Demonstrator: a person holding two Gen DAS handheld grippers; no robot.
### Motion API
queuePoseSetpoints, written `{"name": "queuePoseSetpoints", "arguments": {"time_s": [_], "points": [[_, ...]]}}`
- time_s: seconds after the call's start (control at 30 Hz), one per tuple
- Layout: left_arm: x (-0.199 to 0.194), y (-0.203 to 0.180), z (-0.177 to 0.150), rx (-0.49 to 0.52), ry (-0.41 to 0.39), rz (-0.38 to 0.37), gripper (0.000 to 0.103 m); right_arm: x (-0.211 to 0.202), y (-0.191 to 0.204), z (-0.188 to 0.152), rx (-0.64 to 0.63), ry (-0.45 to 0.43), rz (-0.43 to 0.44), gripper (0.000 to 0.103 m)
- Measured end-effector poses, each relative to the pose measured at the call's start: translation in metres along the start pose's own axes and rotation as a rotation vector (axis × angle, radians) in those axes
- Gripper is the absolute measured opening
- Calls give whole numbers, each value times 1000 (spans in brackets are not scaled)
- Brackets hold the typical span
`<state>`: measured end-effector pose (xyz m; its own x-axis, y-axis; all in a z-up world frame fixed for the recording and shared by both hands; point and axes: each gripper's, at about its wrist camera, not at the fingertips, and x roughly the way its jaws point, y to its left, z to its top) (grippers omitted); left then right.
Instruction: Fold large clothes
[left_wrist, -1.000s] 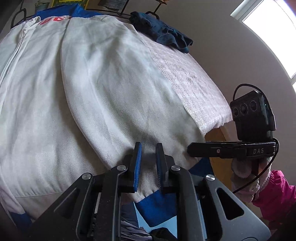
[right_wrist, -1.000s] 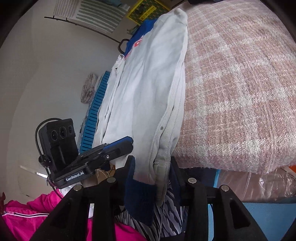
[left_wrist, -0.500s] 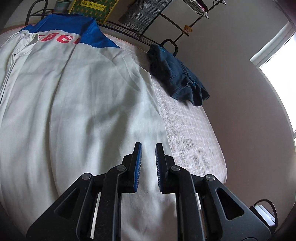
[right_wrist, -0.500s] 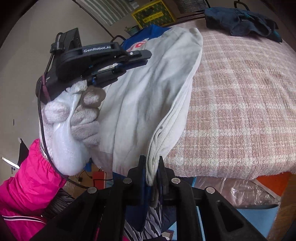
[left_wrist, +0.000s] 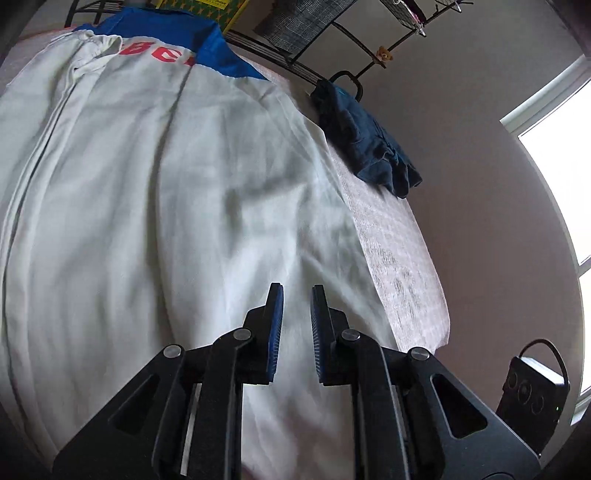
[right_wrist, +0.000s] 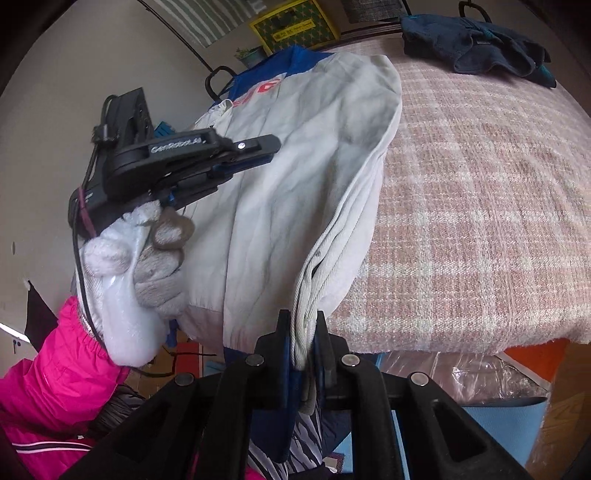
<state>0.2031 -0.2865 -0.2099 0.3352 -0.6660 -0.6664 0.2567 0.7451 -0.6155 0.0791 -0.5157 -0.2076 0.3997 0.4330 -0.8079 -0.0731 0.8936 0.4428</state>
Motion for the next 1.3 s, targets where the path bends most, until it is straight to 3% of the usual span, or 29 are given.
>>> {"name": "queuePoseSetpoints", "arguments": {"time_s": [0.1, 0.2, 0.37, 0.5, 0.7, 0.93, 1.03, 1.13, 1.23, 1.3], "points": [[-48, 15, -20, -51, -18, -27, 12, -4, 21, 4, -57, -8, -70, 8], [-97, 28, -35, -55, -86, 27, 12, -3, 48, 12, -131, -17, -129, 8], [-163, 57, -52, -137, -184, 31, 12, 6, 98, 22, -317, -30, -238, 8], [-217, 78, -63, -183, -273, 19, 12, 18, 138, 18, -522, -10, -338, 8], [-280, 117, -71, -266, -412, 52, 12, 70, 210, -5, -858, 89, -405, 8], [-294, 156, -82, -355, -439, 99, 12, 159, 248, -41, -1092, 307, -405, 8], [-290, 166, -85, -364, -425, 118, 12, 171, 246, -46, -1115, 324, -407, 9], [-278, 170, -84, -360, -389, 125, 12, 155, 237, -36, -1026, 317, -316, 11], [-261, 166, -83, -329, -341, 127, 13, 129, 227, -30, -941, 293, -192, 29], [-246, 161, -82, -309, -300, 115, 24, 108, 219, -25, -868, 270, -88, 32]]}}
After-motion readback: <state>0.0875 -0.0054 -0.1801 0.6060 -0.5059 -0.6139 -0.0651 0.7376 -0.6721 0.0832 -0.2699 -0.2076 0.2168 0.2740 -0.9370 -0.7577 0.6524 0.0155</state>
